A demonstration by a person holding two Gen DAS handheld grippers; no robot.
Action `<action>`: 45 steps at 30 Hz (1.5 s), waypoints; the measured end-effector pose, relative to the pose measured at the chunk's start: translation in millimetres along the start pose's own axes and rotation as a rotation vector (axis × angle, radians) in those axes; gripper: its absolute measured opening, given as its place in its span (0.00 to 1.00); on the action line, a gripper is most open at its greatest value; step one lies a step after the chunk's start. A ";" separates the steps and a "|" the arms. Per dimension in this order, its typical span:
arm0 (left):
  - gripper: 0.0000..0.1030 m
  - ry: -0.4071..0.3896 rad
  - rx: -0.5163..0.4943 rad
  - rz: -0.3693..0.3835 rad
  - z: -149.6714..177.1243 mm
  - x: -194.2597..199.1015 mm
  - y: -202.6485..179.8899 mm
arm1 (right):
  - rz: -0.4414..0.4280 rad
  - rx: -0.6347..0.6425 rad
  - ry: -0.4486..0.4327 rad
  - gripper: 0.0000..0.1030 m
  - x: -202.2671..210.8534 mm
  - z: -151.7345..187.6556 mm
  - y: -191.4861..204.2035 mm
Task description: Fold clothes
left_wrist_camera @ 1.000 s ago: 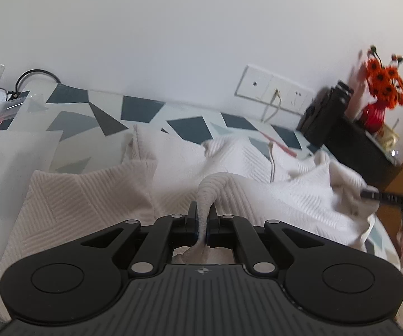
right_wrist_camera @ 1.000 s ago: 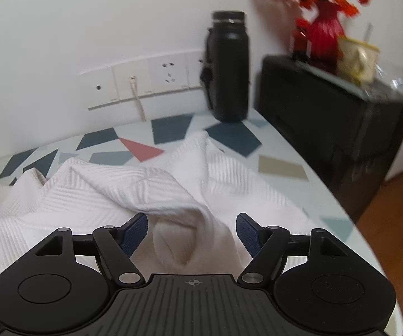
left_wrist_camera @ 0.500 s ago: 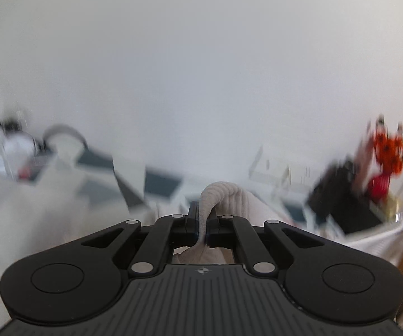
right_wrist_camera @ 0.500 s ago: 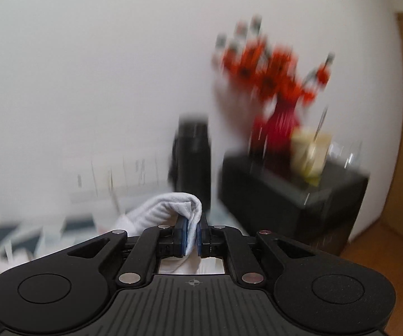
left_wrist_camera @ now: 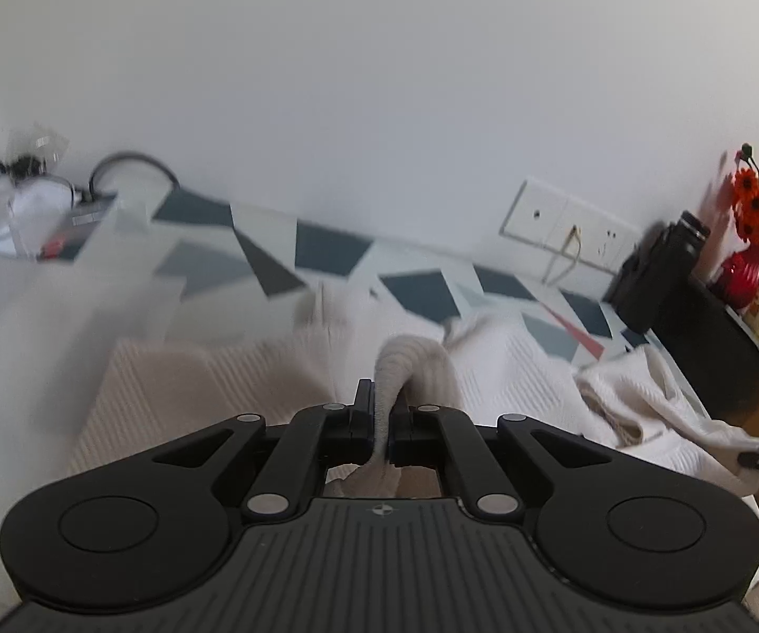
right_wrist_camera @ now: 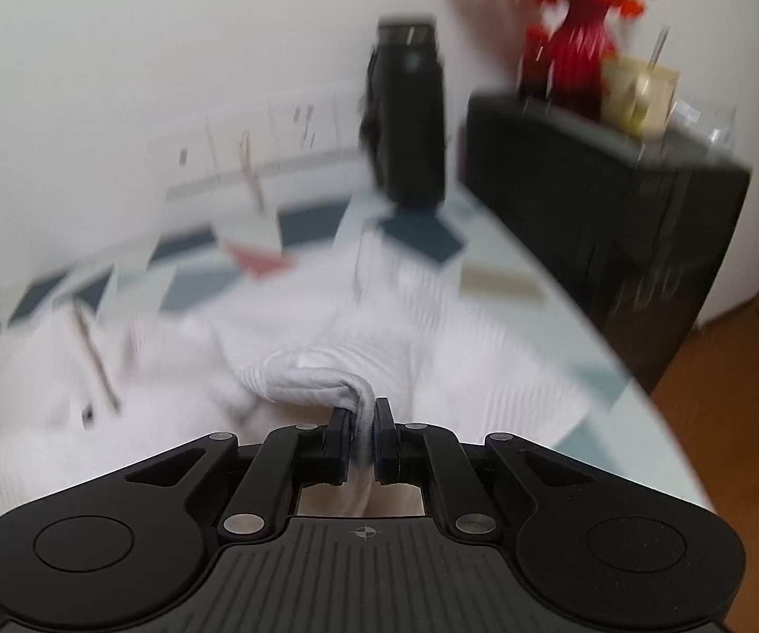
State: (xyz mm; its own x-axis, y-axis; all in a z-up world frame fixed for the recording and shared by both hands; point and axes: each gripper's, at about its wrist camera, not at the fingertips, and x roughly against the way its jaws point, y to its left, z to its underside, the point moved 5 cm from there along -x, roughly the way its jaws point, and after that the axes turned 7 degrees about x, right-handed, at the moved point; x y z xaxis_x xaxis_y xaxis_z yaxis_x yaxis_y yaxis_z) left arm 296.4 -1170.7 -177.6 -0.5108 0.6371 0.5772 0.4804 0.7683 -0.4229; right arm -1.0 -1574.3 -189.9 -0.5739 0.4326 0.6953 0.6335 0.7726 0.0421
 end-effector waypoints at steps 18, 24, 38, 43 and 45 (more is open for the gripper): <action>0.05 0.120 0.014 -0.014 19.8 -23.5 7.9 | -0.071 0.089 0.170 0.81 -35.0 30.3 46.7; 0.14 0.171 0.024 -0.009 33.0 -31.4 8.3 | -0.066 0.152 0.192 0.76 -37.8 36.1 54.9; 0.50 0.210 0.047 0.023 54.2 -47.2 7.6 | -0.024 0.113 0.181 0.33 -36.0 35.0 42.6; 0.67 0.212 0.030 0.029 57.8 -51.2 1.5 | -0.033 0.136 0.168 0.38 -35.7 36.8 46.5; 0.73 0.218 0.029 0.036 58.5 -53.1 -0.3 | -0.040 0.123 0.165 0.39 -35.6 36.8 45.7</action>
State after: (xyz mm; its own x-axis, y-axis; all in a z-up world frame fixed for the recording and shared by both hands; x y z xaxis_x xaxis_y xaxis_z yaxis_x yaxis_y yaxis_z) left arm 281.7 -1201.2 -249.0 -0.3265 0.6380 0.6974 0.4733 0.7490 -0.4637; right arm 29.3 -1537.3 -239.1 -0.4982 0.3262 0.8034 0.5376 0.8431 -0.0090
